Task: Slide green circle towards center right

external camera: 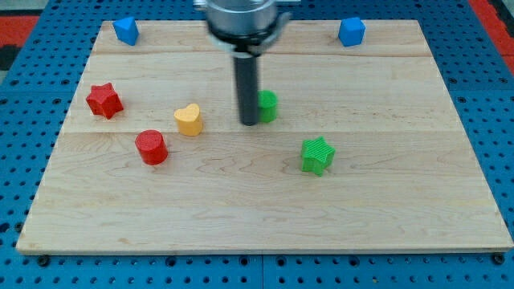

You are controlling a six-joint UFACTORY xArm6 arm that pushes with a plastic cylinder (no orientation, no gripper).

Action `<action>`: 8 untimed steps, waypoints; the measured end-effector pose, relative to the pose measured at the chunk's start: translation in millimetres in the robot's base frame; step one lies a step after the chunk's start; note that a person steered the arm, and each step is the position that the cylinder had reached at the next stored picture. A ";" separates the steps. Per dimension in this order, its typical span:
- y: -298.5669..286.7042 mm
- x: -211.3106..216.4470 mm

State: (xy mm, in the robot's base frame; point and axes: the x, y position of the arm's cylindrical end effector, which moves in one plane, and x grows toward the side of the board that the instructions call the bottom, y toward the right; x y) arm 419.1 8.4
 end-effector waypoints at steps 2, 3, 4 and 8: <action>-65.2 -19.8; -0.3 -41.4; 40.5 -48.9; 142.6 -29.1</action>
